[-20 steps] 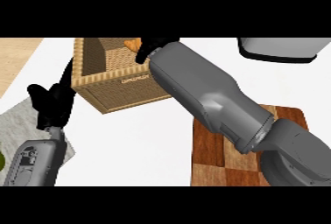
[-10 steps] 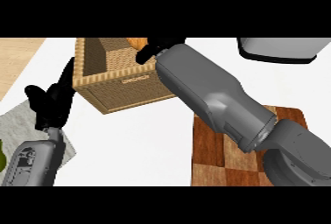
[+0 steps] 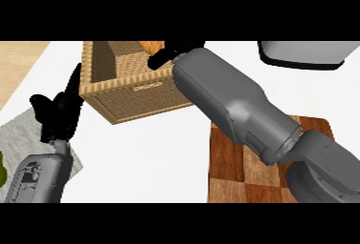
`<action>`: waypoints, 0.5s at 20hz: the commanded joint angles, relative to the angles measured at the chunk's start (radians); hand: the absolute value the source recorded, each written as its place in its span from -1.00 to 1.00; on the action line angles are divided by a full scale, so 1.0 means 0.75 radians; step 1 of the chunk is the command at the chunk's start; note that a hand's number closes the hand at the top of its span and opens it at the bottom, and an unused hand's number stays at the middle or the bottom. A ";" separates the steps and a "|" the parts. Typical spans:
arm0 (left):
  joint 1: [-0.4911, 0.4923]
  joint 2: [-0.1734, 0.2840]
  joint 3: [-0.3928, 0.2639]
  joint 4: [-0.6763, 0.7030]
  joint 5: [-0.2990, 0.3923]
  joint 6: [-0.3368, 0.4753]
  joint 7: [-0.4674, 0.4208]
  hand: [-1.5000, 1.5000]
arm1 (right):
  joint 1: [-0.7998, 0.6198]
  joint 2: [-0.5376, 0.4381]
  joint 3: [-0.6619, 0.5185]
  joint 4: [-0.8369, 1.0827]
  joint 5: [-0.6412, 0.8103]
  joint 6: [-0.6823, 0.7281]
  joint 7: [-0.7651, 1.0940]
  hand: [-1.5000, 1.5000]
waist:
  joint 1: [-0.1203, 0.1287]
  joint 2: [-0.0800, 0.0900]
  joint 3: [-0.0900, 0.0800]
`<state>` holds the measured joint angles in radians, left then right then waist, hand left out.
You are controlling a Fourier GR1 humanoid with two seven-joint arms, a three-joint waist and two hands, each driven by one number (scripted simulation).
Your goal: Pick the croissant from the cutting board and place it in the basket
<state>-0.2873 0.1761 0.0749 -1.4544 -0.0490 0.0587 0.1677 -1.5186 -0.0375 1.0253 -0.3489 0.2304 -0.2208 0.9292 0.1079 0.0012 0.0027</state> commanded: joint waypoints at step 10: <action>-0.032 -0.015 -0.005 0.007 0.008 -0.002 0.027 0.00 | 0.131 0.047 -0.021 0.037 -0.071 0.062 0.167 1.00 | 0.016 0.041 -0.008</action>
<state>-0.2919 0.1720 0.0789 -1.4424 -0.0472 0.0597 0.1682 -1.4908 -0.0401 0.9920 -0.3491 0.1879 -0.2009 0.9699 0.1075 -0.0062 0.0005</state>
